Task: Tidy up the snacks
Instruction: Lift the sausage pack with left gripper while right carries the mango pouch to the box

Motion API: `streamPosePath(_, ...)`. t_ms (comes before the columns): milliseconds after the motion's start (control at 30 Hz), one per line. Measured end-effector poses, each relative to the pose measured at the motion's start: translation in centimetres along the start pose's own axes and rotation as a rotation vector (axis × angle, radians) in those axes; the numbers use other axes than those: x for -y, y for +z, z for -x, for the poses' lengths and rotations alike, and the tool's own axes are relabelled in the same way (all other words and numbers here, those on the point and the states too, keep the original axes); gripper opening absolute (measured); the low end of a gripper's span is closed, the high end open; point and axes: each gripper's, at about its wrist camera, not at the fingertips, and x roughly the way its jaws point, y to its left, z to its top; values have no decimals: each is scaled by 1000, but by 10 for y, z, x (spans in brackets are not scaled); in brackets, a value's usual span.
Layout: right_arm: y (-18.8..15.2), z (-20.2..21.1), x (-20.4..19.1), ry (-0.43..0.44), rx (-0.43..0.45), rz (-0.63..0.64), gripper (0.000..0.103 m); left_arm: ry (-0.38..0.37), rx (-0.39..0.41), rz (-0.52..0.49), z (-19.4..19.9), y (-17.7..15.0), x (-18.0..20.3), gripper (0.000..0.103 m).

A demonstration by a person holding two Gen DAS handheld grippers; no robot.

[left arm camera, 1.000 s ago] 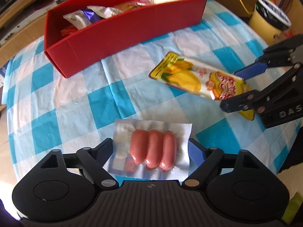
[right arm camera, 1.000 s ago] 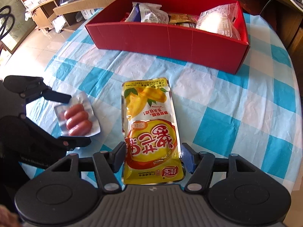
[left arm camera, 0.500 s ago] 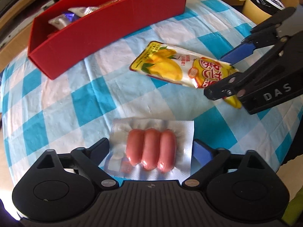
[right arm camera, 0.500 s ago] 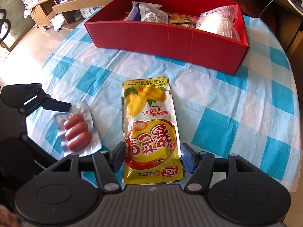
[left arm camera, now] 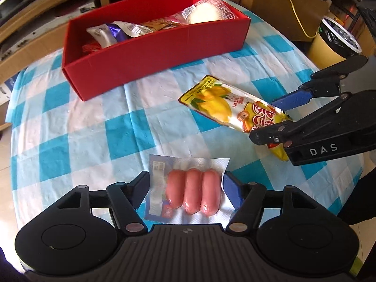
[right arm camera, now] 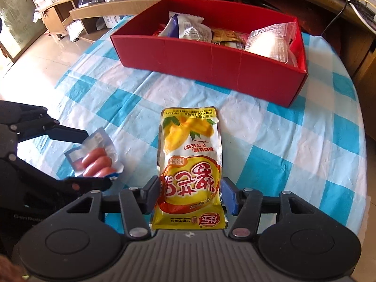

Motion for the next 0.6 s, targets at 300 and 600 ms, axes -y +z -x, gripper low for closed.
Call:
streamPosePath(300, 9, 18, 4, 19, 60, -32, 67, -17, 77, 67, 17, 10, -8, 72)
streamPosePath(600, 8, 28, 7, 38, 81, -55, 67, -19, 113, 116, 22, 19, -18, 72)
